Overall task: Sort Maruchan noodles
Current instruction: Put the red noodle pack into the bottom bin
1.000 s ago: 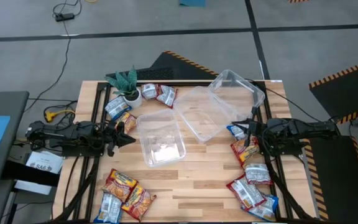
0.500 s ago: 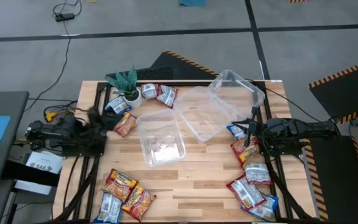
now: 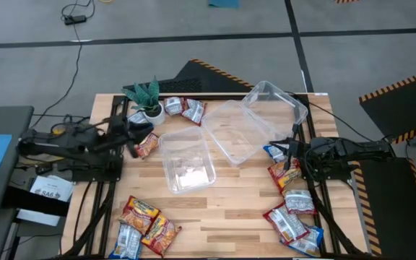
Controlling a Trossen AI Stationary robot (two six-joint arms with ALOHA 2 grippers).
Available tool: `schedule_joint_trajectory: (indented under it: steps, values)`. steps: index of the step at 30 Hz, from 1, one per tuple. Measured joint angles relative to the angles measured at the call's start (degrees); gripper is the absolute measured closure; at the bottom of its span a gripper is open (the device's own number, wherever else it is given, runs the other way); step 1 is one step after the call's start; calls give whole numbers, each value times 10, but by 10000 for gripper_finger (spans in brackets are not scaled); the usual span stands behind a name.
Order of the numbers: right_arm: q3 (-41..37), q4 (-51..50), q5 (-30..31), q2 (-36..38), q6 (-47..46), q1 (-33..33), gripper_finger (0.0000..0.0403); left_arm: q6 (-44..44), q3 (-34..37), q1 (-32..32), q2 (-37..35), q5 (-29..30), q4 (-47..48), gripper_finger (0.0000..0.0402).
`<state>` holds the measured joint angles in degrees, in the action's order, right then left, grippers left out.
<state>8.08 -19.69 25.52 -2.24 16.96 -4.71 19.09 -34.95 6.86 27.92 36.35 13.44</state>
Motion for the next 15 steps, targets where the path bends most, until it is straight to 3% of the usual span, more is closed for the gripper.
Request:
schedule_joint_trajectory:
  steps: [3, 7, 11, 15]
  values:
    - [0, 0, 0, 0, 0, 0, 368, 105, -92, 0, 75, 35, 211, 263]
    - [0, 0, 0, 0, 0, 0, 368, 268, -157, 0, 152, 20, 417, 227]
    - [0, 0, 0, 0, 0, 0, 368, 348, -152, 0, 201, -16, 488, 222]
    - [0, 0, 0, 0, 0, 0, 368, 361, -125, -20, 228, -53, 500, 221]
